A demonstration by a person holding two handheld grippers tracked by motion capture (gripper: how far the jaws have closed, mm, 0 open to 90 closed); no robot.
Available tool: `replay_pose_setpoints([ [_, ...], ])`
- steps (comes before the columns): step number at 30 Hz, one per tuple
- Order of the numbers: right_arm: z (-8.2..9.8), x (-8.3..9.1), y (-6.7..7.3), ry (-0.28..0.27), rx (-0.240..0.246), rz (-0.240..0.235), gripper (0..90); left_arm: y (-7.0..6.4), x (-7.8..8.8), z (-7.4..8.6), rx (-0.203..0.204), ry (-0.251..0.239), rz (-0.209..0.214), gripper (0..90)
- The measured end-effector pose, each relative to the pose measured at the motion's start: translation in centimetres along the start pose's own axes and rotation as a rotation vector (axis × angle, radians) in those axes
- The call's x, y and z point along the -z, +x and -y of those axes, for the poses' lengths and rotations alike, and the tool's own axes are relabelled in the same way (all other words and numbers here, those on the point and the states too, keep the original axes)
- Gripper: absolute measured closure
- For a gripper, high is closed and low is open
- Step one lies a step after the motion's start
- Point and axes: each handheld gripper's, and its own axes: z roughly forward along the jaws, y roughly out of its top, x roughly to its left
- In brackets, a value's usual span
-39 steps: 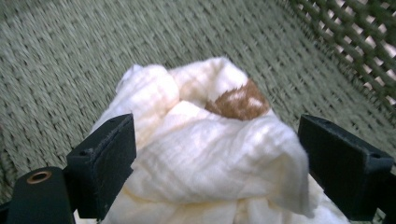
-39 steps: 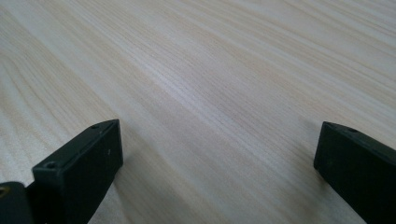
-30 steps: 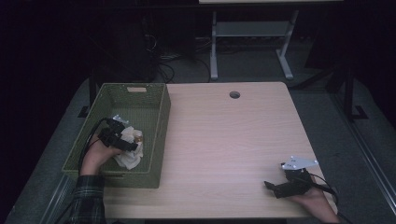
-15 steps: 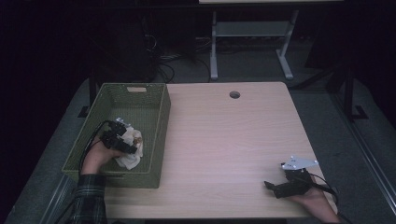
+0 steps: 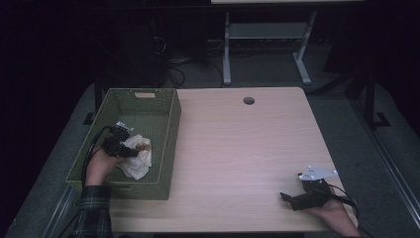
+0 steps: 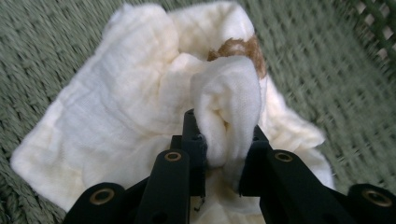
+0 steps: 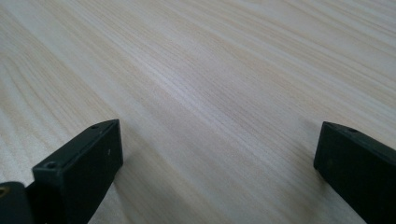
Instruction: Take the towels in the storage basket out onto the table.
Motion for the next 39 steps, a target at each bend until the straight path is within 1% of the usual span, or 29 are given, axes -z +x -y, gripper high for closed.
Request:
replay_pose_setpoints([
  [1,0.0,0.0,0.0,0.0,0.0,0.0,0.8,0.0,0.0,0.0,0.0,0.0,0.0,77.1],
  [2,0.0,0.0,0.0,0.0,0.0,0.0,0.8,0.2,0.4,0.0,0.006,-0.03,0.007,77.2],
  [3,0.0,0.0,0.0,0.0,0.0,0.0,0.8,0.2,0.7,0.0,0.011,-0.05,0.011,77.4],
  [6,0.0,0.0,0.0,0.0,0.0,0.0,0.8,0.4,1.2,0.0,0.021,-0.089,0.024,77.5],
  [8,0.0,0.0,0.0,0.0,0.0,0.0,0.8,0.4,1.6,0.0,0.033,-0.132,0.036,77.6],
  [10,0.0,0.0,0.0,0.0,0.0,0.0,0.8,0.5,2.1,-0.1,0.038,-0.158,0.04,77.8],
  [11,0.0,0.0,0.0,0.0,0.0,0.0,0.8,0.5,2.5,-0.1,0.039,-0.18,0.041,77.9],
  [12,0.0,0.0,0.0,0.0,0.0,0.0,0.8,0.5,2.7,-0.1,0.041,-0.193,0.045,77.9],
  [13,0.0,0.0,0.0,0.0,0.0,0.0,0.8,0.5,2.7,-0.1,0.041,-0.193,0.045,77.9],
  [14,0.0,0.0,0.0,0.0,-0.001,0.0,0.8,0.4,3.3,-0.2,0.04,-0.232,0.052,78.0],
  [15,0.0,0.0,0.0,0.0,0.0,0.0,0.8,0.3,3.6,-0.2,0.045,-0.257,0.061,78.0],
  [16,0.0,0.0,0.0,0.0,0.0,0.0,0.8,0.3,3.8,-0.2,0.048,-0.269,0.068,78.0],
  [17,0.0,0.0,0.0,0.0,0.0,0.0,0.8,0.2,4.1,-0.3,0.047,-0.292,0.072,78.0],
  [19,0.0,0.0,0.0,0.0,0.0,0.0,0.8,0.0,4.6,-0.4,0.05,-0.324,0.078,78.1],
  [25,0.0,0.0,0.0,0.0,0.0,0.0,0.8,-0.4,5.6,-0.8,0.054,-0.398,0.104,78.2],
  [27,0.0,0.0,0.0,0.0,0.0,0.0,0.8,-0.5,5.9,-0.9,0.058,-0.413,0.112,78.1],
  [29,0.0,0.0,0.0,0.0,0.0,0.0,0.8,-0.6,6.1,-1.0,0.051,-0.417,0.114,78.2],
  [30,0.0,0.0,0.0,0.0,0.0,0.0,0.8,-0.7,6.3,-1.1,0.061,-0.436,0.121,78.2],
  [31,0.0,0.0,0.0,0.0,0.0,0.0,0.8,-0.8,6.7,-1.2,0.057,-0.453,0.13,78.3],
  [39,0.0,0.0,0.0,0.0,0.0,0.0,0.8,-1.4,8.5,-2.1,0.046,-0.512,0.154,78.5],
])
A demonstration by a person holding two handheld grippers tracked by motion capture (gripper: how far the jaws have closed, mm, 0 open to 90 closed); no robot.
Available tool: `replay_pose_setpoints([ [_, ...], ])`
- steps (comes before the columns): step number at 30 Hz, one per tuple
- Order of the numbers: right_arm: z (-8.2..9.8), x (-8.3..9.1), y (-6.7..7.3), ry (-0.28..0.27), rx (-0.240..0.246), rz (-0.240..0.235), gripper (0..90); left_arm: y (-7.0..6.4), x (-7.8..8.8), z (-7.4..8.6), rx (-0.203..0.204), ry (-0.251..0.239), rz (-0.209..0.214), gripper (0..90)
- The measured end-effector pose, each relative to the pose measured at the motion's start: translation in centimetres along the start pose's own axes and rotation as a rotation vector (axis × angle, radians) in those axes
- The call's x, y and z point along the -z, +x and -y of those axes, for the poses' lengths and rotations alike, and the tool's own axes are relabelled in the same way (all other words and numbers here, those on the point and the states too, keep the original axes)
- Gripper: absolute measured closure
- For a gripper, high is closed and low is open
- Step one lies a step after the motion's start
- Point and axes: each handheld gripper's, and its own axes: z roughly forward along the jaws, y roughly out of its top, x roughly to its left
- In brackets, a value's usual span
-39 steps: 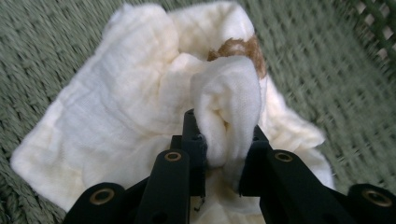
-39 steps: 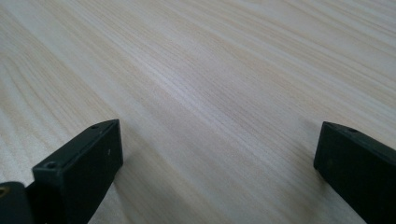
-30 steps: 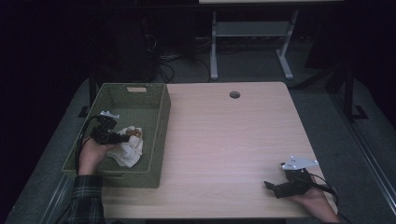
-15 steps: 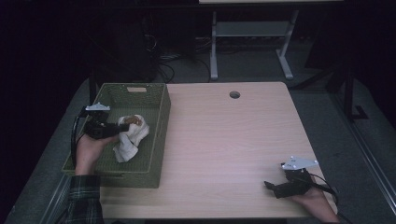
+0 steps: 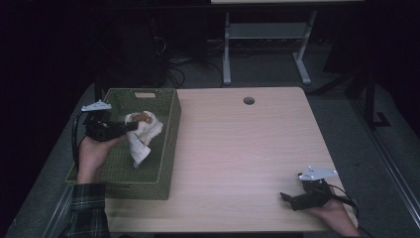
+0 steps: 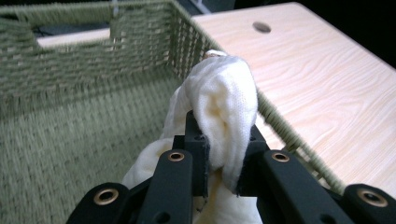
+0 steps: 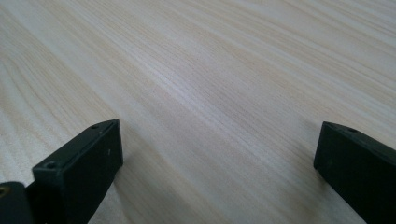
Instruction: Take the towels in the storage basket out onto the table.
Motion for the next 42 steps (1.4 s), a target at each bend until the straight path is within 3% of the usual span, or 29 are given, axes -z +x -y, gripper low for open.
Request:
replay_pose_setpoints([
  [14,0.0,0.0,0.0,0.0,-0.001,0.0,0.8,-1.9,0.6,-2.6,-0.026,-0.07,0.058,78.8],
  [27,0.0,0.0,0.0,0.0,-0.002,0.0,0.8,-5.5,0.5,-5.9,-0.091,-0.127,0.128,79.0],
  [42,0.0,0.0,0.0,0.002,-0.006,-0.001,0.8,-9.2,-1.6,-7.3,-0.135,-0.14,0.201,79.0],
])
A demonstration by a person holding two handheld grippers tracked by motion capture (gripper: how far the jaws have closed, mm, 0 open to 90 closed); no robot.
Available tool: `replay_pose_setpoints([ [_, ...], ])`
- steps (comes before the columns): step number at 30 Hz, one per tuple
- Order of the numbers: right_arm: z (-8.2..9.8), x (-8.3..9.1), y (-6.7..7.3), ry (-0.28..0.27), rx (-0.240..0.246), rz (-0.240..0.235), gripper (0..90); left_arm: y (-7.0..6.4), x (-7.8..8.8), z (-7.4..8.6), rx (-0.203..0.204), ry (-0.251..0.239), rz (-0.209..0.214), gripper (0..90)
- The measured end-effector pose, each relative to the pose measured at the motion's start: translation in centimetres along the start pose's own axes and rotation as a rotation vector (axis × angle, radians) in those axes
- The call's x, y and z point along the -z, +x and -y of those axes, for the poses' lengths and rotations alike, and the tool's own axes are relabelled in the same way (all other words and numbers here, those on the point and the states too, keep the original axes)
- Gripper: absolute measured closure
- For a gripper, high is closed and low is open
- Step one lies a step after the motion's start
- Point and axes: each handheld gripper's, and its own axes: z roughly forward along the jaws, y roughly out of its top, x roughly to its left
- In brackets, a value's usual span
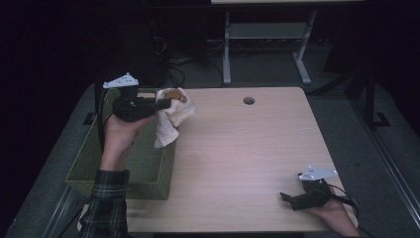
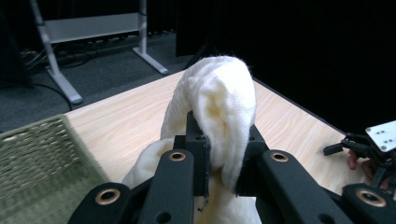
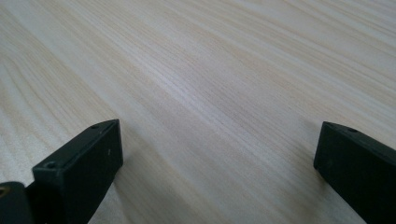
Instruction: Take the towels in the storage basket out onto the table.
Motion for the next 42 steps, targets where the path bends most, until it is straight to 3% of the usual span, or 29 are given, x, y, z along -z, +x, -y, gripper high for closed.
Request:
replay_pose_setpoints([
  [14,0.0,0.0,0.0,0.0,0.0,0.0,0.8,-2.6,-3.2,0.0,-0.015,0.005,0.068,79.0],
  [22,0.0,0.0,0.0,-0.001,-0.001,-0.001,0.8,-4.4,-6.3,0.5,-0.024,0.031,0.121,79.1],
  [32,0.0,0.0,0.0,-0.001,-0.003,-0.001,0.8,-6.0,-9.3,1.7,-0.043,0.076,0.128,79.1],
  [42,0.0,0.0,0.0,-0.002,-0.001,0.0,0.8,-7.9,-13.5,4.2,-0.063,0.153,0.136,79.0],
])
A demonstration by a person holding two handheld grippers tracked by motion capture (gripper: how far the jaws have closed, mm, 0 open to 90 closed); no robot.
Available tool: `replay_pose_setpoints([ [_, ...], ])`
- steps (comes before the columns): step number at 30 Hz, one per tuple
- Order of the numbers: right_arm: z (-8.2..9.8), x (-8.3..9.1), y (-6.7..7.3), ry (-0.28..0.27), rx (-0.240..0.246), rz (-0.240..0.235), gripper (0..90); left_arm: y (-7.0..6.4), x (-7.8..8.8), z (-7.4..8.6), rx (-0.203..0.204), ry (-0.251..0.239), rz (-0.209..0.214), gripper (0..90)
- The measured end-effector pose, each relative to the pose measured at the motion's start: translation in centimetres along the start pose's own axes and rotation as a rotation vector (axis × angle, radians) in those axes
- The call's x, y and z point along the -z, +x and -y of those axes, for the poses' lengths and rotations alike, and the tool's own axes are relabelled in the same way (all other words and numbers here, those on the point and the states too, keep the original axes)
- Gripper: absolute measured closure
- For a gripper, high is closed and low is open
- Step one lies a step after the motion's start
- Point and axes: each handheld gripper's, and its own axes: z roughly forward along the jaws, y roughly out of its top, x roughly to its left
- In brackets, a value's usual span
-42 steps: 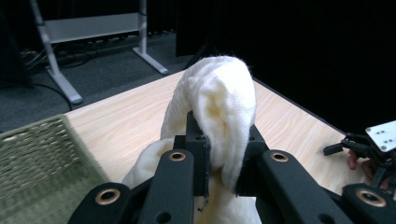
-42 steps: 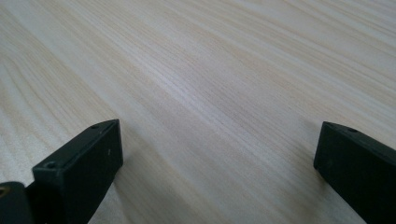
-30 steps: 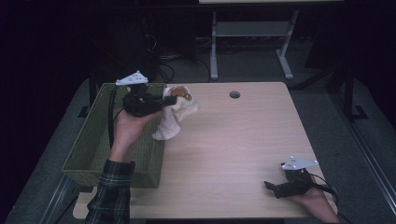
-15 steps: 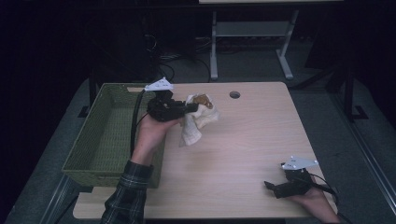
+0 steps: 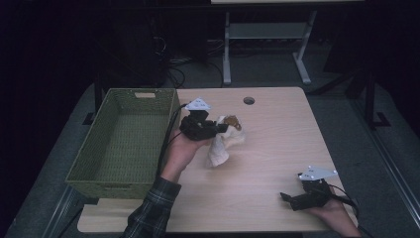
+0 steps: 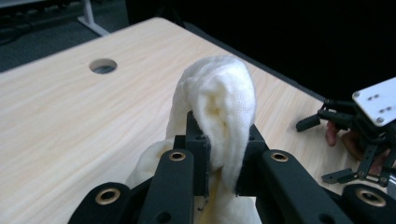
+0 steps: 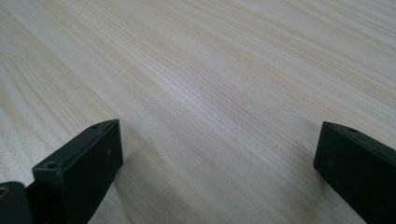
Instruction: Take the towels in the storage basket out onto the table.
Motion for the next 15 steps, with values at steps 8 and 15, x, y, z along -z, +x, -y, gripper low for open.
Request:
replay_pose_setpoints([
  [8,0.0,0.0,0.0,0.001,0.0,0.0,0.8,-1.0,-3.5,1.3,-0.004,0.055,0.023,78.9],
  [15,0.0,0.0,0.0,0.001,0.002,-0.004,0.8,-1.4,-6.3,2.8,-0.009,0.097,0.051,78.8],
])
